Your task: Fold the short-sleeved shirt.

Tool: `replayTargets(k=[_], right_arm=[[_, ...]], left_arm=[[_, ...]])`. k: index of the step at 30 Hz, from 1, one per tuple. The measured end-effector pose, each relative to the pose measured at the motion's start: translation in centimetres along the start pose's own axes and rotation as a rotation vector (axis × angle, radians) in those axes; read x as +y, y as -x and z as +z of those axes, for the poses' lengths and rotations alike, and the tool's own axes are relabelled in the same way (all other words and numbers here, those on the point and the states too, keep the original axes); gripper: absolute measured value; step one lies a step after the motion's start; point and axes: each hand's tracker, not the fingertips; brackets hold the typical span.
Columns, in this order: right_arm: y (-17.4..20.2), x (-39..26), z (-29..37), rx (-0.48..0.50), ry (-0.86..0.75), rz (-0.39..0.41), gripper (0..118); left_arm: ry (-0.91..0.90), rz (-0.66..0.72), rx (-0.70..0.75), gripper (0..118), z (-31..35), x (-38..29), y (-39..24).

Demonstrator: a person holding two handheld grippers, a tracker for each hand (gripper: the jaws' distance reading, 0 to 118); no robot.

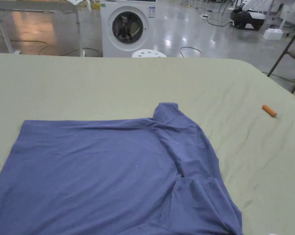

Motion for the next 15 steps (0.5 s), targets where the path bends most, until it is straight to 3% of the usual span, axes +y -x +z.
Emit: replayTargets(k=[5,7,12,15], right_arm=[[0.7,3.4,2.7,0.078,-0.13,-0.002,4],[2.1,6.8,2.8,0.119,-0.173,0.042,4],[3.5,14.7,-3.2,0.132,-0.15,0.037,4],[4.1,18.2,-8.1,0.086,-0.105,0.028,4]], left_arm=[[-0.072,0.1,-0.022,3,3.6,4.0,-0.8],[-0.145,0.12,-0.072,3,3.6,7.3,-0.8],[-0.141,0.208,-0.229,3,0.0,15.8,-1.2],[-0.085,0.21,-0.211,3,-4.3,19.8,-1.1]])
